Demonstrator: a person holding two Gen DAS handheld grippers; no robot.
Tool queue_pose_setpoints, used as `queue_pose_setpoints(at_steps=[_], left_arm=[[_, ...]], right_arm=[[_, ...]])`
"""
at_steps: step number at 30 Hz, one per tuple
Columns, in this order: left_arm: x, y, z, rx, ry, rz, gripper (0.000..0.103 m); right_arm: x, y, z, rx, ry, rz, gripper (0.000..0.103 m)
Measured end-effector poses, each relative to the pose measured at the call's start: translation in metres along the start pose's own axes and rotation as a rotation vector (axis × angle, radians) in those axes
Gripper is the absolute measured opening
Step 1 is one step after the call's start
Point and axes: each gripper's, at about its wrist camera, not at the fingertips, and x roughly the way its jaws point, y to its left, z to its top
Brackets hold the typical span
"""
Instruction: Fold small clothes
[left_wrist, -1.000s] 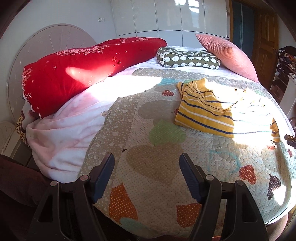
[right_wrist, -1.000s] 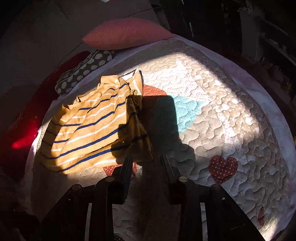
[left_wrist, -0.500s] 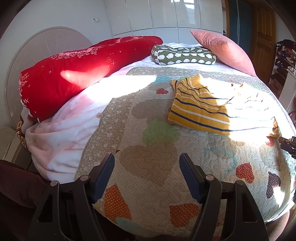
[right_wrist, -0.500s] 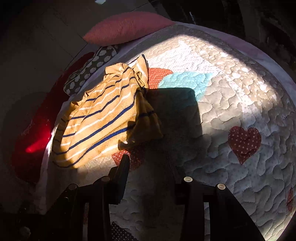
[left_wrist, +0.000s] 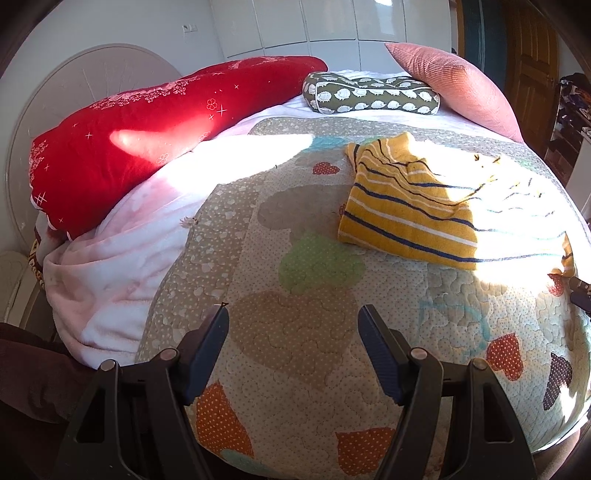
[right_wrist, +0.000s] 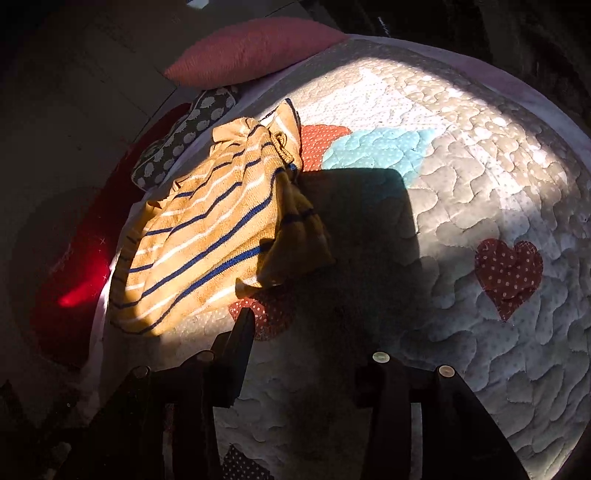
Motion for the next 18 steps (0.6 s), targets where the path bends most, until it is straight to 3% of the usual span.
queue_pose_setpoints(at_steps=[8, 13, 18], left_arm=[[0.027, 0.001, 0.012, -0.014, 0.034, -0.001, 0.072], [0.044, 0.001, 0.025, -0.053, 0.083, -0.086, 0.072], [0.036, -0.026, 0.043, -0.018, 0.047, -0.176, 0.072]], right_arm=[[0.009, 0.002, 0.004, 0.036, 0.001, 0.037, 0.051], [0.012, 0.0, 0.008, 0.078, -0.015, 0.077, 0.053], [0.016, -0.002, 0.018, 0.114, -0.033, 0.107, 0.053]])
